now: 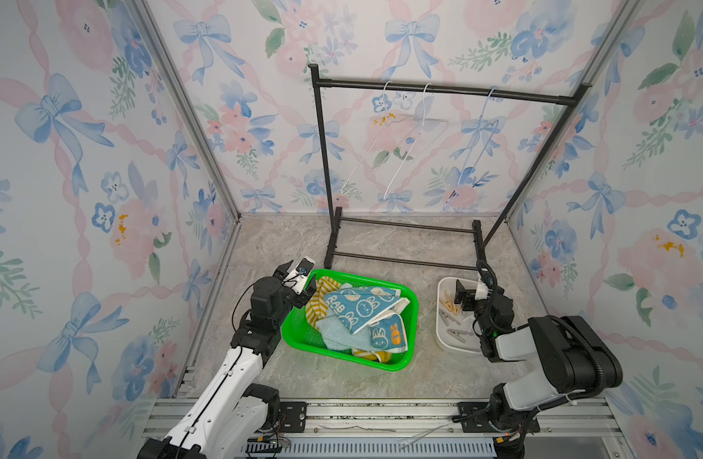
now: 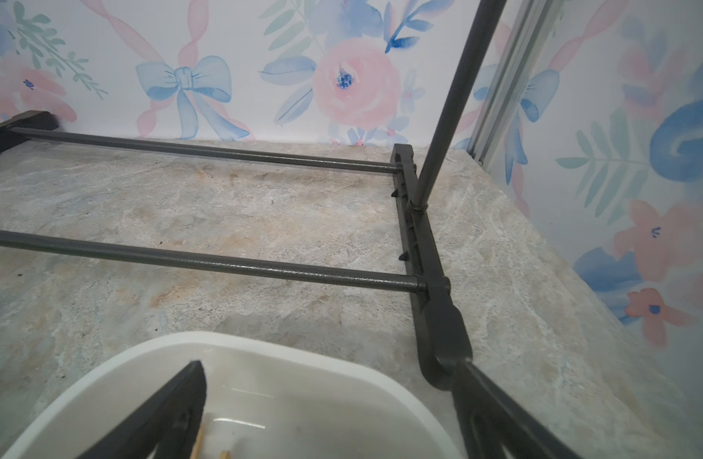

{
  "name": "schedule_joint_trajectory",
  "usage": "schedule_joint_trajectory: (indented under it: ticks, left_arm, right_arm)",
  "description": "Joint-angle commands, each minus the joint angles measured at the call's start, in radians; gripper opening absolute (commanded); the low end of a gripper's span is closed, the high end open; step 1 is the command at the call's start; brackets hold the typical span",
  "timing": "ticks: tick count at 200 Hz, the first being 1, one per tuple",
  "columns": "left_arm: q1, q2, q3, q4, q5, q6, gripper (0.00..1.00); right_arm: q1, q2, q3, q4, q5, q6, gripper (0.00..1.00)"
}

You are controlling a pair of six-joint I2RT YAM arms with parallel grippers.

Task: Remove the clothespins securing towels to the hanger
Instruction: Reset both arms

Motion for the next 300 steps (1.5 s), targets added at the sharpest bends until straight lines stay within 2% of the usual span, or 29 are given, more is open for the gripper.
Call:
schedule_joint_trajectory:
  ticks: [1, 16, 113, 136, 158, 181, 206, 231, 270, 300]
  left_arm:
    - [0.012, 0.000, -0.012, 0.024, 0.020, -0.021, 0.74]
    - [0.015, -0.005, -0.013, 0.023, 0.020, -0.023, 0.74]
    - [0.016, -0.007, -0.026, 0.041, 0.060, -0.053, 0.76]
    - [0.017, 0.015, -0.027, 0.067, 0.064, -0.111, 0.82]
    - [0.017, 0.040, -0.030, 0.106, 0.037, -0.223, 0.98]
    - [0.017, 0.063, -0.051, 0.134, -0.036, -0.284, 0.98]
    - [0.025, 0.090, -0.097, 0.220, -0.130, -0.305, 0.98]
    - [0.047, 0.152, -0.153, 0.360, -0.114, -0.351, 0.98]
    - [0.057, 0.267, -0.218, 0.532, -0.134, -0.309, 0.98]
    - [0.106, 0.333, -0.280, 0.685, -0.075, -0.313, 0.98]
  right_arm:
    - [-0.020, -0.010, 0.094, -0.157, -0.052, 0.036, 0.96]
    - [-0.018, -0.018, 0.172, -0.318, -0.034, 0.039, 0.97]
    - [0.001, -0.013, 0.169, -0.301, -0.005, 0.029, 0.97]
    - [0.001, -0.013, 0.169, -0.301, -0.004, 0.029, 0.96]
    - [0.001, -0.012, 0.168, -0.301, -0.005, 0.028, 0.96]
    - [0.001, -0.013, 0.166, -0.297, -0.005, 0.028, 0.97]
    - [0.001, -0.013, 0.166, -0.298, -0.006, 0.027, 0.97]
    - [0.001, -0.013, 0.166, -0.297, -0.005, 0.027, 0.96]
    - [0.001, -0.013, 0.166, -0.297, -0.006, 0.028, 0.96]
    - [0.001, -0.012, 0.166, -0.297, -0.005, 0.028, 0.97]
